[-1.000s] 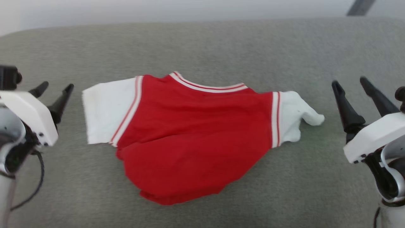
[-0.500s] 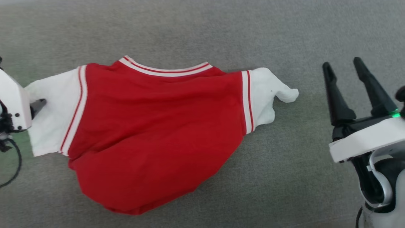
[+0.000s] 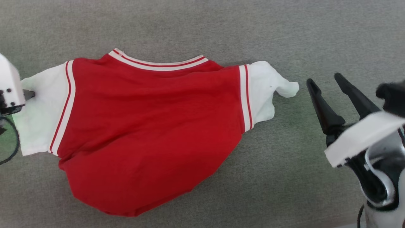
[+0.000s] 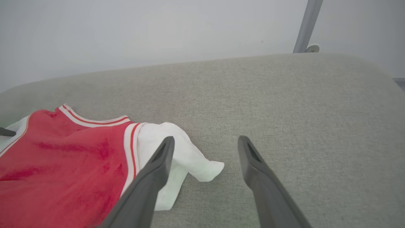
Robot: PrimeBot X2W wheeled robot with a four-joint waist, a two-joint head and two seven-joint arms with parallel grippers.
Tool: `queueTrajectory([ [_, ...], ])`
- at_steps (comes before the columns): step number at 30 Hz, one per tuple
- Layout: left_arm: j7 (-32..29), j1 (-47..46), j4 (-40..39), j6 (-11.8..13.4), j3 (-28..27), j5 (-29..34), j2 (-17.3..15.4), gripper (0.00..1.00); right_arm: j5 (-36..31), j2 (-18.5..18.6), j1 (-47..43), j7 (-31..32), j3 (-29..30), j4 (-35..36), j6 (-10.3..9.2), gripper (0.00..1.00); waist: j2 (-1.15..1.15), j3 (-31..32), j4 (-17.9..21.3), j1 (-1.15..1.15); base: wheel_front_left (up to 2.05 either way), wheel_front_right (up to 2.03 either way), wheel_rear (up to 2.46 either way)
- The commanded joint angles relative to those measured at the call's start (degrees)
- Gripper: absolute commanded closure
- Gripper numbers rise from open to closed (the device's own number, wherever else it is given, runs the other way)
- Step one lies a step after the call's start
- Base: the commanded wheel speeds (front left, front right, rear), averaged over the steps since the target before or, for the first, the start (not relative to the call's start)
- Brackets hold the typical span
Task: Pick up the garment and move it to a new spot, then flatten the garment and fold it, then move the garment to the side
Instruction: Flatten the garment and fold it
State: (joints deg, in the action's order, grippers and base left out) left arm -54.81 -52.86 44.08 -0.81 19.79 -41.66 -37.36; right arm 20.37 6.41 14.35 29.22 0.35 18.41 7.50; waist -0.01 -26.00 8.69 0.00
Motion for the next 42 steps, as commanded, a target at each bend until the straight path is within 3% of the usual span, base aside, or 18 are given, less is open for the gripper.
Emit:
queueTrajectory([
  [1,-1.2,5.1,2.5,-0.4,3.0,-0.3,5.9,1.00,0.3,1.4,2.9,2.4,-0.2,-2.1,-0.03,0.00,0.01,-0.7,-0.7,0.00,0.00,0.00,0.00],
  [7,0.3,3.1,2.7,-1.2,3.2,-0.8,7.5,1.00,2.4,4.4,9.8,8.4,-3.2,-10.0,-0.02,0.00,0.01,-1.9,-2.6,0.00,0.00,0.00,0.00],
  [15,2.2,-0.1,4.5,-2.3,3.7,-0.9,9.9,1.00,4.4,9.3,19.6,18.6,-11.5,-25.1,-0.02,0.00,0.01,-3.7,-6.1,0.00,0.00,0.00,0.00],
  [20,3.4,-1.3,6.2,-3.3,3.9,-1.4,11.3,1.00,6.8,9.3,21.7,24.6,-18.9,-34.4,0.00,0.00,0.01,-4.2,-7.5,0.00,0.00,0.00,0.00],
  [21,3.7,-1.4,6.6,-3.5,4.0,-1.5,11.5,1.00,8.2,9.4,21.6,26.2,-20.5,-35.6,0.07,0.36,0.01,-4.1,-7.7,0.00,0.00,0.00,0.00],
  [22,3.9,-1.6,6.9,-3.7,3.9,-1.8,11.8,1.00,8.9,9.7,21.8,27.2,-21.9,-36.3,0.23,1.00,0.01,-4.1,-7.9,0.00,0.00,0.00,0.00],
  [25,4.8,-2.0,7.7,-4.1,4.1,-1.9,12.2,1.00,10.8,11.6,23.1,27.5,-22.7,-37.1,0.19,1.00,0.01,-3.7,-8.7,0.00,0.00,0.00,0.00],
  [33,8.7,-5.7,7.5,-4.9,3.3,-1.8,10.9,1.00,16.7,14.2,26.7,25.1,-17.0,-32.7,0.11,1.00,0.01,1.5,-10.1,0.00,0.00,0.00,0.00],
  [42,9.7,-10.9,3.9,-5.1,3.7,-0.4,8.7,1.00,15.8,14.7,31.1,22.1,-11.1,-30.2,0.10,1.00,0.01,11.8,-10.9,0.00,0.00,0.00,0.00],
])
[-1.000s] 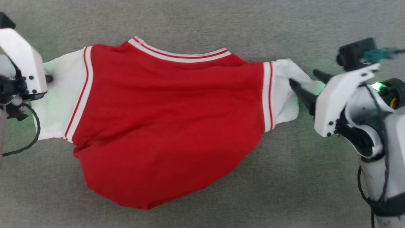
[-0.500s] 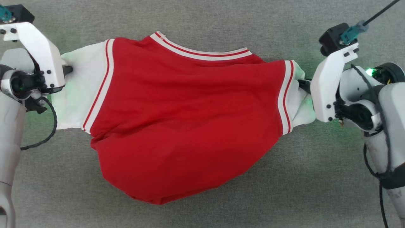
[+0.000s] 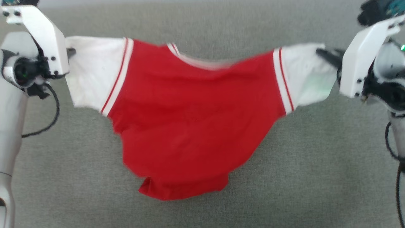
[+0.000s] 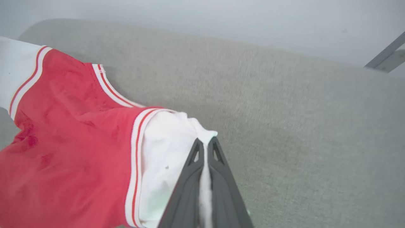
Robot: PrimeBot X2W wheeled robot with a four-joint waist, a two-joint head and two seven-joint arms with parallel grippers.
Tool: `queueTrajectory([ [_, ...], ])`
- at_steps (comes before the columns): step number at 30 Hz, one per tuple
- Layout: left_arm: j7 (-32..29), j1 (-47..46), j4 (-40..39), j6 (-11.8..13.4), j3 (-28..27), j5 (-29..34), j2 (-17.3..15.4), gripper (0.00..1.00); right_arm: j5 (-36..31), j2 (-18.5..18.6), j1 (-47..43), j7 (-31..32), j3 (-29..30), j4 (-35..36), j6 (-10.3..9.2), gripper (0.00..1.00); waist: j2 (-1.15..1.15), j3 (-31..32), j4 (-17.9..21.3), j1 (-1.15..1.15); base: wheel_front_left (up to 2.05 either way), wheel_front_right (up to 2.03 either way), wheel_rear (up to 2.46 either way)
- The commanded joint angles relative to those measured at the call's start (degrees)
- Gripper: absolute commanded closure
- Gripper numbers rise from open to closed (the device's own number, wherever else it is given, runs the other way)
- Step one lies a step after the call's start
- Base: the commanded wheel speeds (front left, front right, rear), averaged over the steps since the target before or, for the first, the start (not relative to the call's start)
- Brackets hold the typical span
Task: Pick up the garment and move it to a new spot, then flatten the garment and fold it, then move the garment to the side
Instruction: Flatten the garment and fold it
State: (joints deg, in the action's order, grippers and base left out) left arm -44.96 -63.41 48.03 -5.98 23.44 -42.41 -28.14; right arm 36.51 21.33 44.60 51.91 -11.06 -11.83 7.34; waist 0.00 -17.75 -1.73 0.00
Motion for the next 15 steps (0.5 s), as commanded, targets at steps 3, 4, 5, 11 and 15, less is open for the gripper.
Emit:
queueTrajectory([
  [3,-0.3,-2.5,-1.6,0.5,-0.1,0.4,-0.5,1.00,-0.5,-1.1,3.6,-2.2,1.7,-0.5,0.26,1.00,0.00,6.5,-0.8,0.00,0.00,0.00,0.00],
  [4,-0.2,-3.1,-1.9,0.9,-0.1,0.7,-0.6,1.00,-0.3,-1.5,4.5,-2.9,1.9,-0.8,0.26,1.00,0.00,7.5,-0.9,0.00,0.00,0.00,0.00],
  [5,-0.2,-3.6,-2.2,1.3,-0.3,0.5,-0.6,1.00,-0.6,-1.6,5.7,-3.9,2.2,-0.8,0.26,1.00,0.00,8.4,-1.1,0.00,0.00,0.00,0.00],
  [11,0.3,-6.4,-3.7,2.0,-0.8,0.4,-0.7,1.00,-0.1,-3.3,10.3,-8.3,1.5,-3.2,0.26,1.00,0.00,12.4,-1.4,0.00,0.00,0.00,0.00],
  [15,0.2,-8.1,-4.5,2.3,-1.1,0.0,-0.4,1.00,1.1,-4.8,14.3,-10.0,1.3,-6.6,0.26,1.00,0.00,14.9,-1.6,0.00,0.00,0.00,0.00],
])
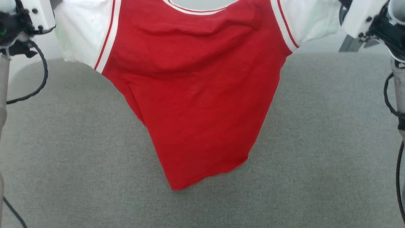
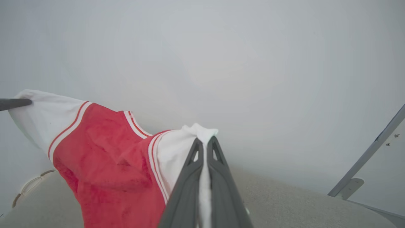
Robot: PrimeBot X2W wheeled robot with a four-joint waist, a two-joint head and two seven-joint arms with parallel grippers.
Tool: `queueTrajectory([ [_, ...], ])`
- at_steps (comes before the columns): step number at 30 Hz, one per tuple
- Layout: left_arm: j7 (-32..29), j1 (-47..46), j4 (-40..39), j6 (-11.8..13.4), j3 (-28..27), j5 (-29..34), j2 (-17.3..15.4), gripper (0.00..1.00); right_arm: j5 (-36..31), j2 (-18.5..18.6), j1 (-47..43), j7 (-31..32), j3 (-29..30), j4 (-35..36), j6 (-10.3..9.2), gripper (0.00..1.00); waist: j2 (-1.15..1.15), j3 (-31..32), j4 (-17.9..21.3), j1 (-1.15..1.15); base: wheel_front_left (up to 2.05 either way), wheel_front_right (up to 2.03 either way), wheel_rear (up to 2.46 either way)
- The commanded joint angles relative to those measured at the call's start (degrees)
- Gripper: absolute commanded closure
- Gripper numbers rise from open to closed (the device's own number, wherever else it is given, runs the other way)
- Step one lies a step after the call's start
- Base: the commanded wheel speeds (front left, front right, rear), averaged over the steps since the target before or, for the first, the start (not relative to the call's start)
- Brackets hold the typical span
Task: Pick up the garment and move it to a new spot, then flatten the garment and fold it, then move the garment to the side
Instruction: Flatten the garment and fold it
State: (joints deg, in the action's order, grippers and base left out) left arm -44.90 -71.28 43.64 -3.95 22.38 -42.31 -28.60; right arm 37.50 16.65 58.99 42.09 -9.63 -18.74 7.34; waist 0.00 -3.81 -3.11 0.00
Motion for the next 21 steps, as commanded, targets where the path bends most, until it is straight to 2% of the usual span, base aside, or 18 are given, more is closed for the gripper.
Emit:
queueTrajectory([
  [1,-0.4,-0.7,-0.2,0.5,-0.1,-0.3,0.1,1.00,-0.1,-0.1,0.8,0.0,-0.6,-0.3,0.26,1.00,0.00,1.5,-0.2,0.00,0.00,0.00,0.00],
  [7,-0.9,-3.3,-2.1,0.3,0.5,0.3,0.1,1.00,-0.9,-0.6,5.6,-0.5,-2.4,-4.0,0.19,1.00,0.00,2.0,-0.2,0.00,0.00,0.00,0.00],
  [11,3.9,-5.7,-3.2,0.0,0.8,2.0,0.8,1.00,-4.6,-0.4,10.9,-6.6,-4.6,-8.7,0.13,1.00,0.00,-1.6,-0.1,0.00,0.00,0.00,0.00],
  [17,17.3,-12.0,-1.0,0.1,0.7,6.2,2.2,1.00,-11.8,-1.0,19.6,-22.1,-6.3,-17.8,0.13,1.00,0.00,-8.8,0.0,0.00,0.00,0.00,0.00],
  [21,28.8,-17.7,2.1,0.2,0.9,9.1,3.7,1.00,-18.6,-1.9,26.0,-36.7,-6.5,-24.5,0.13,1.00,0.00,-13.2,0.0,0.00,0.00,0.00,0.00],
])
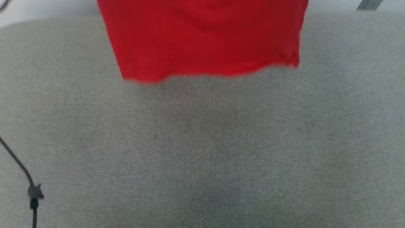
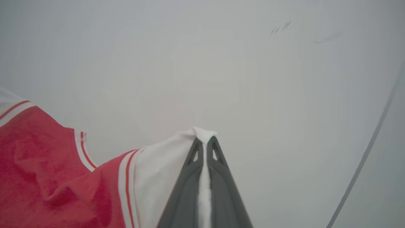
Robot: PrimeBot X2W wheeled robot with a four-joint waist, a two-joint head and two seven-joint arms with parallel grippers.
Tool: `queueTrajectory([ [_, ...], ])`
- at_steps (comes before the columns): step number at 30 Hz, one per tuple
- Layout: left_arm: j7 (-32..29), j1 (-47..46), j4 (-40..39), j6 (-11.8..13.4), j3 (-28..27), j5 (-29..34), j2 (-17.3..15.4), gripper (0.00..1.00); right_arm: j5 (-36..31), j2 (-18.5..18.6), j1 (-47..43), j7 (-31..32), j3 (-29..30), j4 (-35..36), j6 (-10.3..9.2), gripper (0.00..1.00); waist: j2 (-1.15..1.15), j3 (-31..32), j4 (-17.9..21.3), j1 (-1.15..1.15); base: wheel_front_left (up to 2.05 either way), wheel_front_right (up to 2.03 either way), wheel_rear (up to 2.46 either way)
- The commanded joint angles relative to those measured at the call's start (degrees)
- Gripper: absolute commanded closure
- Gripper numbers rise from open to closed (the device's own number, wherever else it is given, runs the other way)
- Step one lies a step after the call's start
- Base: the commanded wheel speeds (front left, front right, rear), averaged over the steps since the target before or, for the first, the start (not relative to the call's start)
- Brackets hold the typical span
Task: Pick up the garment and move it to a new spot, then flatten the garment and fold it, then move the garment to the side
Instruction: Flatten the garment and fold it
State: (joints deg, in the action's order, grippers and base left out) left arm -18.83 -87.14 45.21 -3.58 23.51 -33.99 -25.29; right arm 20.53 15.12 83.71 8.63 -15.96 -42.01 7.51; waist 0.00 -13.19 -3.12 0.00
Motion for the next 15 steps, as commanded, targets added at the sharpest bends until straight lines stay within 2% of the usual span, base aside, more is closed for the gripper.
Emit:
queueTrajectory([
  [1,5.5,-3.0,1.6,-0.2,-0.2,1.3,0.9,1.00,-3.5,-0.4,2.9,-6.6,-0.3,-2.8,-0.04,1.00,0.00,-4.7,-0.1,0.00,0.00,0.00,0.00],
  [5,19.4,-7.5,3.5,-1.6,1.4,5.1,2.1,1.00,-10.9,-1.1,8.4,-19.1,0.5,-8.3,-0.04,1.00,0.00,-7.8,-0.6,0.00,0.00,0.00,0.00],
  [7,25.1,-8.0,5.2,-2.1,1.4,5.1,2.6,1.00,-14.8,-1.4,10.1,-21.9,0.3,-10.6,-0.04,1.00,0.00,-8.9,-1.0,0.00,0.00,0.00,0.00],
  [10,31.9,-5.8,9.2,-3.2,3.2,6.2,2.9,1.00,-17.4,-2.5,9.6,-23.5,0.3,-14.7,-0.04,1.00,0.00,-10.5,-1.6,0.00,0.00,0.00,0.00],
  [12,32.7,-3.4,11.5,-3.5,3.9,5.7,3.3,1.00,-17.5,-3.0,7.7,-23.6,-0.4,-17.2,-0.04,1.00,0.00,-10.7,-1.8,0.00,0.00,0.00,0.00],
  [15,33.2,0.1,14.9,-3.8,5.5,5.2,3.5,1.00,-14.2,-4.3,4.6,-23.7,-0.7,-21.1,-0.05,1.00,0.00,-10.7,-2.2,0.00,0.00,0.00,0.00],
])
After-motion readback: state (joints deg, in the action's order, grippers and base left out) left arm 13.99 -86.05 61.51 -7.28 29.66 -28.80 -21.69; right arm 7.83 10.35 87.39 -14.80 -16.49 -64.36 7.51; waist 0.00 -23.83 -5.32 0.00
